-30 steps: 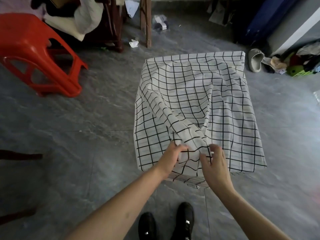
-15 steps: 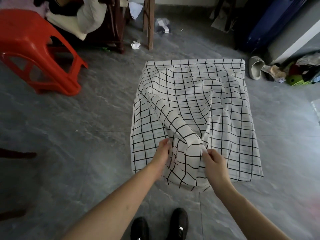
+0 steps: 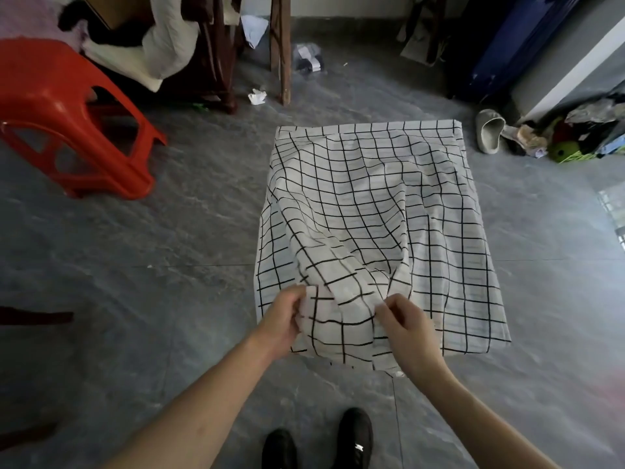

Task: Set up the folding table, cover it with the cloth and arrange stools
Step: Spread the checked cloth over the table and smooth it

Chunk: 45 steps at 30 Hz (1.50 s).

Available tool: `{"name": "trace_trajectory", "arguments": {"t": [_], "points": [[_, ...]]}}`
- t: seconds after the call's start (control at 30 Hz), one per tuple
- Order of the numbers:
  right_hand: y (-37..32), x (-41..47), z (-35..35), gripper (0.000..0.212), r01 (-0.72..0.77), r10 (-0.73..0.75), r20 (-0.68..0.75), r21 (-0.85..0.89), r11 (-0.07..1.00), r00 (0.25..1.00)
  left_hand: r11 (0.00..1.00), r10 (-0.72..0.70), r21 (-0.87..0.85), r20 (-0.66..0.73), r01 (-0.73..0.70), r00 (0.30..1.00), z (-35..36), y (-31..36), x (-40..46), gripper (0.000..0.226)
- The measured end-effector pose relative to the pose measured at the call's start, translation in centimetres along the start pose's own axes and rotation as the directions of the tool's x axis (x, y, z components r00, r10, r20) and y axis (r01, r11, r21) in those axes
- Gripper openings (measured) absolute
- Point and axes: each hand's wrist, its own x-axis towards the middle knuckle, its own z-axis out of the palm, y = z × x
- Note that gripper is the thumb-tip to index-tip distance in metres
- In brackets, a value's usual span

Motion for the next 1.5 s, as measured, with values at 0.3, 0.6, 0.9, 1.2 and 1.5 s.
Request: {"name": "trace_trajectory", "arguments": {"t": [0.3, 0.6, 0.9, 1.2, 1.5], "points": [[0.7, -1.3, 5.0, 0.041, 0.059, 0.067, 0.462, -0.254, 0.966, 0.884, 0.990, -0.123, 0.056, -0.114, 0.130, 0.986, -7.9, 0.0, -5.2, 0.041], [3.4, -1.6, 4.2, 0.079, 0.024, 0.104, 0.549, -0.220, 0.975, 0.830, 0.984, -0.083, 0.153, -0.032, 0.087, 0.996, -11.1, -0.3, -3.5, 0.053], [8.0, 0.3, -1.0, 0.061, -0.117, 0.245, 0.243, -0.445, 0.888, 0.938, 0.691, 0.402, 0.631, -0.742, 0.354, 0.537, -17.4, 0.8, 0.1, 0.074], [12.5, 2.0, -4.8, 0.063, -0.238, 0.346, 0.111, -0.534, 0.811, 0.931, -0.541, 0.250, 0.774, 0.521, -0.328, 0.816, -5.8, -5.0, 1.6, 0.070], [15.9, 4.7, -8.1, 0.042, -0.415, 0.383, -0.195, -0.627, 0.659, 0.903, -0.753, -0.133, 0.516, 0.487, -0.408, 0.863, 0.2, -8.9, 4.6, 0.064]]}}
